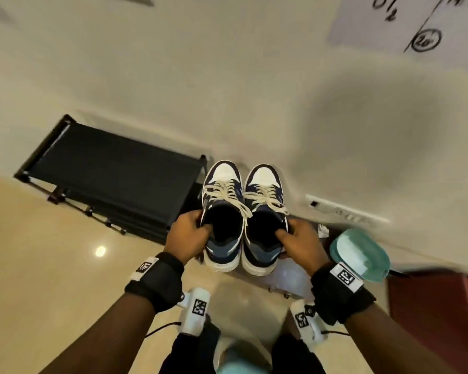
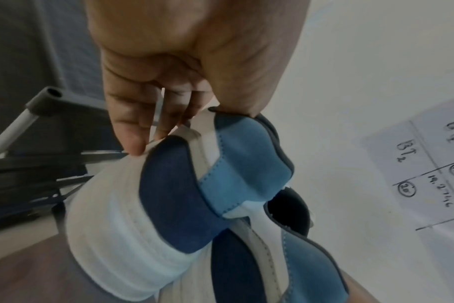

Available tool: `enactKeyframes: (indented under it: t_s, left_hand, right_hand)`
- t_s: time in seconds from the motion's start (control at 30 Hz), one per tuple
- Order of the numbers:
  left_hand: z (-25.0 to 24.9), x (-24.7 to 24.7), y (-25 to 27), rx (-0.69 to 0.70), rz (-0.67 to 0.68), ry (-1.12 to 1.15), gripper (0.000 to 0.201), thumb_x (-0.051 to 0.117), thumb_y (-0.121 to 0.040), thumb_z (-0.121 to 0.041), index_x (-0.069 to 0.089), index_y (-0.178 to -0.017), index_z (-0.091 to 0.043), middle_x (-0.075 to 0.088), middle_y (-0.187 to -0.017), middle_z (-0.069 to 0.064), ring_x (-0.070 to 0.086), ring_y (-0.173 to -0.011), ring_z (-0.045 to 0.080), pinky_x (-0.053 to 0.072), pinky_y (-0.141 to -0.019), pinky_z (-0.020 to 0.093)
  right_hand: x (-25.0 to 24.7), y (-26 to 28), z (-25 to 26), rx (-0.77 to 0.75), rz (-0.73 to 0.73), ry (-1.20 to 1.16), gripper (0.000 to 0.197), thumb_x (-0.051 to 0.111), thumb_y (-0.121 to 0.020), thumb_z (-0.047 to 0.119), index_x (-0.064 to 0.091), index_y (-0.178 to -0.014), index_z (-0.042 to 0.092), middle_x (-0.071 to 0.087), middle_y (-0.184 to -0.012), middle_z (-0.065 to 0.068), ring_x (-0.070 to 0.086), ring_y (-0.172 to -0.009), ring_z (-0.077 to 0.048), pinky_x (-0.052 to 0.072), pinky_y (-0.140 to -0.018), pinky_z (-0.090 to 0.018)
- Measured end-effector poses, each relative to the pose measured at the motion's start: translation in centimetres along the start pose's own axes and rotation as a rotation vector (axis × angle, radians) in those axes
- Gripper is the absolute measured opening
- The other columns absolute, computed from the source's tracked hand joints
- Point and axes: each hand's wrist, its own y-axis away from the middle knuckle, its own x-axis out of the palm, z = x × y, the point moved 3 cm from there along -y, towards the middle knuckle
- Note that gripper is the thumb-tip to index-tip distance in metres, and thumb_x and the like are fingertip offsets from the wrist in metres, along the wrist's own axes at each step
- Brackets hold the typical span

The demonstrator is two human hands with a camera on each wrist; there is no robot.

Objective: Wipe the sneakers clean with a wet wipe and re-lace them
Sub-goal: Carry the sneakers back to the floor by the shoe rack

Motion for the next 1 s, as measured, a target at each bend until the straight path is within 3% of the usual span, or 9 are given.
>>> enactKeyframes:
  t_s: [0.07, 0.17, 0.3, 0.43, 0.6, 0.87, 1.0]
  left_hand:
    - [-1.4, -3.5, -0.2, 0.04, -0.026, -0.001, 0.026, 0.061, -0.079, -0.008, 0.053, -0.06, -0.025, 0.052, -0.05, -0.011, 0.051, -0.055, 0.009, 0.04, -0.054, 0.028]
    - [-2.8, -8.0, -0.7, 0.088, -0.034, 0.014, 0.007, 0.059, -0.074, -0.02, 0.061, -0.067, -0.022, 0.06, -0.057, -0.008, 0.062, -0.061, 0.02, 0.05, -0.058, 0.034]
    - [-3.5, -13.5, -1.7, 0.123, -0.034, 0.016, 0.019, 0.054, -0.069, -0.027, 0.068, -0.078, -0.018, 0.069, -0.067, 0.002, 0.069, -0.069, 0.026, 0.06, -0.063, 0.046]
    - [-3.0, -17.2, -3.6, 0.117, -0.036, 0.015, 0.011, 0.058, -0.082, -0.014, 0.068, -0.08, -0.018, 0.07, -0.072, 0.008, 0.07, -0.072, 0.029, 0.061, -0.059, 0.041]
    - [-1.7, -19.8, -6.5, 0.094, -0.035, 0.022, 0.016, 0.057, -0.087, -0.004, 0.07, -0.086, -0.014, 0.072, -0.078, 0.013, 0.071, -0.075, 0.032, 0.062, -0.059, 0.04]
    - [2.1, -24.5, -10.7, 0.037, -0.044, 0.001, 0.018, 0.057, -0.087, 0.0, 0.07, -0.083, -0.013, 0.071, -0.075, 0.014, 0.07, -0.073, 0.033, 0.062, -0.06, 0.043]
    - [4.4, -27.6, -13.4, 0.025, 0.021, 0.008, 0.02, 0.057, -0.09, -0.001, 0.07, -0.094, -0.015, 0.073, -0.085, 0.01, 0.071, -0.08, 0.027, 0.063, -0.061, 0.036]
  right_hand:
    - [0.0, -0.1, 4.0, -0.062, -0.04, 0.004, 0.022, 0.06, -0.072, 0.027, 0.073, -0.085, 0.017, 0.074, -0.074, -0.002, 0.072, -0.072, -0.02, 0.063, -0.065, -0.043]
    - [0.9, 0.0, 9.0, -0.118, -0.073, -0.015, 0.01, 0.061, -0.076, 0.02, 0.071, -0.079, 0.018, 0.068, -0.065, -0.001, 0.064, -0.058, -0.017, 0.053, -0.053, -0.032]
    - [3.3, 0.0, 13.5, -0.144, -0.092, -0.021, 0.012, 0.06, -0.083, 0.005, 0.071, -0.083, 0.01, 0.07, -0.07, -0.011, 0.064, -0.055, -0.018, 0.054, -0.051, -0.031]
    - [5.9, -1.2, 16.4, -0.147, -0.08, -0.026, 0.014, 0.06, -0.087, 0.003, 0.072, -0.092, 0.007, 0.074, -0.08, -0.013, 0.069, -0.06, -0.017, 0.054, -0.051, -0.024]
    - [8.7, -3.8, 17.9, -0.117, -0.027, -0.129, 0.018, 0.06, -0.089, 0.005, 0.071, -0.103, 0.009, 0.075, -0.089, -0.012, 0.075, -0.073, -0.029, 0.064, -0.06, -0.043]
    - [15.2, -7.6, 20.6, -0.061, 0.035, -0.168, 0.023, 0.061, -0.091, 0.006, 0.07, -0.111, 0.012, 0.075, -0.094, -0.008, 0.073, -0.08, -0.021, 0.064, -0.061, -0.035]
    - [18.8, -8.3, 22.2, -0.047, -0.006, -0.155, 0.018, 0.062, -0.09, 0.006, 0.071, -0.104, 0.013, 0.074, -0.091, -0.009, 0.073, -0.08, -0.022, 0.065, -0.064, -0.042]
